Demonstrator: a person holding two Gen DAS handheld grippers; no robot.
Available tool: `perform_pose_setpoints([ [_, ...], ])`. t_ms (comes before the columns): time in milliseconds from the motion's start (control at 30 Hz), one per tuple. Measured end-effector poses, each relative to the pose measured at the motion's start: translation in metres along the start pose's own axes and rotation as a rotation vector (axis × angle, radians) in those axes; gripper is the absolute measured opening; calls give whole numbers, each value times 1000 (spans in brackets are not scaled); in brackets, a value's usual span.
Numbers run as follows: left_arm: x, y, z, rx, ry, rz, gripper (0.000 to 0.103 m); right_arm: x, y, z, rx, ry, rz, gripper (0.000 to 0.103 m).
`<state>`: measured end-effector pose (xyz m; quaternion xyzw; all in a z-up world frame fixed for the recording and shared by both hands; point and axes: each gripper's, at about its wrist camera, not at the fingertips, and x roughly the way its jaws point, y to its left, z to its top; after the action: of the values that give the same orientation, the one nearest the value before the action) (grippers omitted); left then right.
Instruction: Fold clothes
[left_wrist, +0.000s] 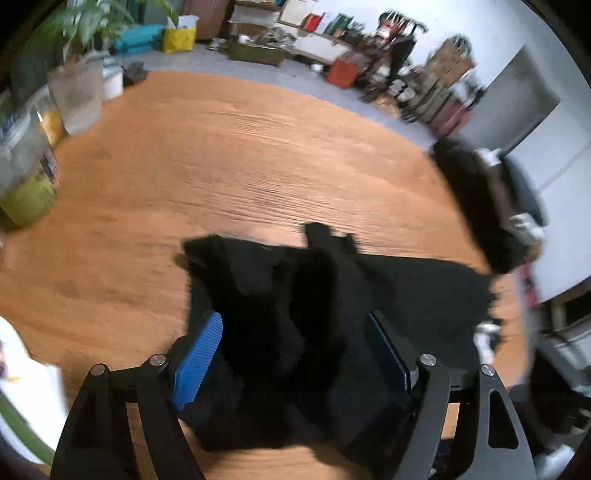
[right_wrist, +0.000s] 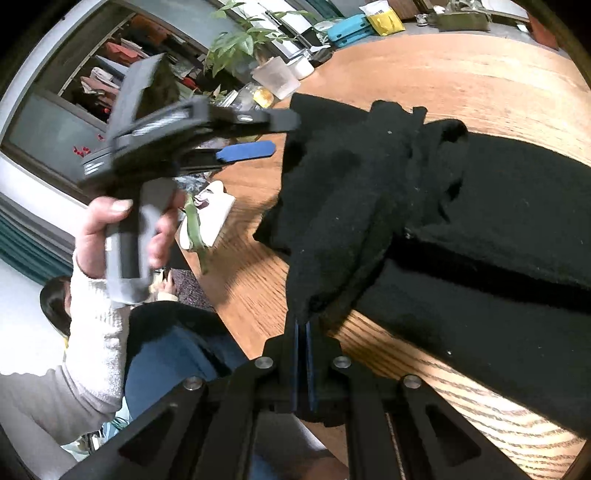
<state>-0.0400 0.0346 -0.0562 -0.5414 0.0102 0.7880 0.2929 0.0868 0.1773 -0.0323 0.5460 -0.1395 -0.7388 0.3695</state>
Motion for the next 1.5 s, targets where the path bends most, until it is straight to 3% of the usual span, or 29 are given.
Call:
perform_pose_setpoints([
  [67, 6, -4, 7, 15, 18, -2, 48, -1, 3, 3, 11, -11, 13, 5],
  [100, 10, -6, 11, 26, 35, 0, 10, -1, 4, 4, 17, -16, 19, 5],
  [133, 13, -9, 14, 32, 42, 20, 5, -2, 6, 5, 18, -22, 23, 5],
  [200, 16, -19, 20, 76, 36, 60, 5, -4, 9, 7, 16, -34, 30, 6],
  [333, 25, -27, 37, 99, 19, 53, 5, -2, 14, 12, 9, -54, 34, 6],
  [467, 36, -8, 46, 15, 55, -25, 9, 16, 4, 10, 44, -16, -45, 10],
  [500, 36, -3, 43, 5, 73, -15, 14, 22, 0, 8, 61, 7, -71, 12],
  [567, 34, 6, 38, -12, 102, 3, 28, 21, -3, 6, 67, 25, -115, 25],
  [633, 14, 13, 31, -9, 74, 7, 58, 7, -1, 8, 37, -4, -150, 33],
  [667, 4, 18, 29, -30, 51, -10, 66, 0, 0, 9, 22, -19, -167, 43],
  [700, -4, 23, 27, -51, 31, -26, 78, -12, 3, 17, 4, -55, -189, 44],
  [833, -11, 33, 25, -94, 24, -78, 78, -39, 2, 68, -18, -126, -292, 42],
  [1033, 13, 31, 24, -75, 73, -81, 78, 13, -6, 127, 66, -25, -331, 39],
  [1100, 19, 30, 24, -75, 93, -78, 78, 26, -7, 134, 70, 6, -315, 26],
  [1133, 19, 31, 24, -73, 96, -75, 78, 30, -6, 138, 59, 10, -309, 10],
  [1233, 18, 37, 24, -91, 98, -71, 78, 23, -11, 141, 117, -70, -241, 10],
  [1267, 16, 40, 23, -102, 99, -78, 78, 18, -22, 137, 202, -99, -189, 10],
  [1333, 12, 43, 23, -123, 104, -123, 78, 23, -38, 129, 289, -84, -168, 10],
  [1500, 5, 37, 22, -107, 109, -173, 78, 17, -38, 118, 299, -95, -125, 10],
])
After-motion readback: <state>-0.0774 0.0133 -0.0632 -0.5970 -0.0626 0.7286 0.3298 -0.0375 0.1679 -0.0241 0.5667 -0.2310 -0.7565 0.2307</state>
